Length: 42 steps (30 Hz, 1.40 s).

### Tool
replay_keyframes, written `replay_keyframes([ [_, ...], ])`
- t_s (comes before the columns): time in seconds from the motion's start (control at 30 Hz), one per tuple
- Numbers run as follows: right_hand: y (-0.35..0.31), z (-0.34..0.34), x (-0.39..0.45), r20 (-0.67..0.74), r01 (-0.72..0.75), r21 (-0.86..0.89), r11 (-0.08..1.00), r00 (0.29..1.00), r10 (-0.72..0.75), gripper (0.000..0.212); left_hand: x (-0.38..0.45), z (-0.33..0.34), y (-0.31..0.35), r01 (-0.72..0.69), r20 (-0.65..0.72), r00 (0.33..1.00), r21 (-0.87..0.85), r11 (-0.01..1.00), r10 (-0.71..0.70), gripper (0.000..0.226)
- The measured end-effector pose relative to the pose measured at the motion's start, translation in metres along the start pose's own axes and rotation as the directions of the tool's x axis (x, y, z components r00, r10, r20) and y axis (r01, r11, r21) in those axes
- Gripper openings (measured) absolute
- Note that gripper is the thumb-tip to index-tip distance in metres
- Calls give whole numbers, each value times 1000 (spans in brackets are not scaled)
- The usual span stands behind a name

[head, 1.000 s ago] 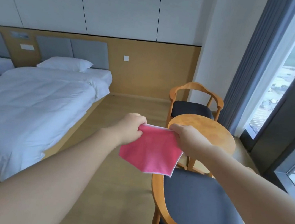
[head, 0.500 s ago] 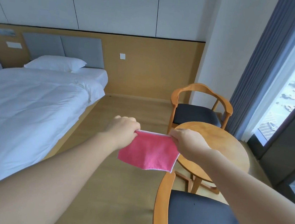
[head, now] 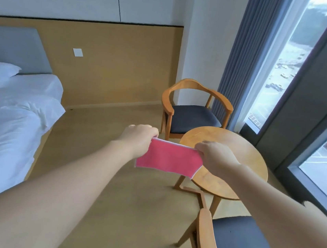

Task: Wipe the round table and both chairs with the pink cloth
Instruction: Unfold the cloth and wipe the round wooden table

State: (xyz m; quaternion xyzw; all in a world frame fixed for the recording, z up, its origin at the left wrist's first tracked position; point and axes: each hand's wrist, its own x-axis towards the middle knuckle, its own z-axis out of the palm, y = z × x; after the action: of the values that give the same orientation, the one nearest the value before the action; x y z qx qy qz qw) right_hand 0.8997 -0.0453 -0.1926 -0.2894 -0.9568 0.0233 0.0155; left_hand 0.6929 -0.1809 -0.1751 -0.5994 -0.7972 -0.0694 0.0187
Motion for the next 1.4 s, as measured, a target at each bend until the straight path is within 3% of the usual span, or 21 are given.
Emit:
replay_keyframes([
  [0.17, 1, 1, 33, 10, -123, -31, 992, 992, 123, 22, 51, 9, -33, -61, 25, 998, -138, 988, 65, 21],
  [0.37, 36, 13, 65, 33, -249, -65, 966, 967, 252, 21, 128, 39, -35, -173, 53, 981, -180, 968, 185, 21],
  [0.83, 210, 61, 155, 59, -564, 11, 826, 825, 562, 14, 366, 126, 33, -393, 174, 881, -253, 884, 441, 16],
  [1.03, 263, 75, 169, 67, -706, 4, 708, 707, 704, 14, 441, 165, 70, -516, 175, 788, -337, 787, 591, 16],
  [1.17, 268, 104, 172, 111, -789, -2, 614, 610, 785, 15, 468, 205, 81, -555, 245, 703, -400, 730, 668, 21],
  [1.4, 214, 188, 177, 306, -931, 24, 365, 355, 884, 19, 482, 285, 58, -613, 436, 441, -492, 618, 784, 20],
])
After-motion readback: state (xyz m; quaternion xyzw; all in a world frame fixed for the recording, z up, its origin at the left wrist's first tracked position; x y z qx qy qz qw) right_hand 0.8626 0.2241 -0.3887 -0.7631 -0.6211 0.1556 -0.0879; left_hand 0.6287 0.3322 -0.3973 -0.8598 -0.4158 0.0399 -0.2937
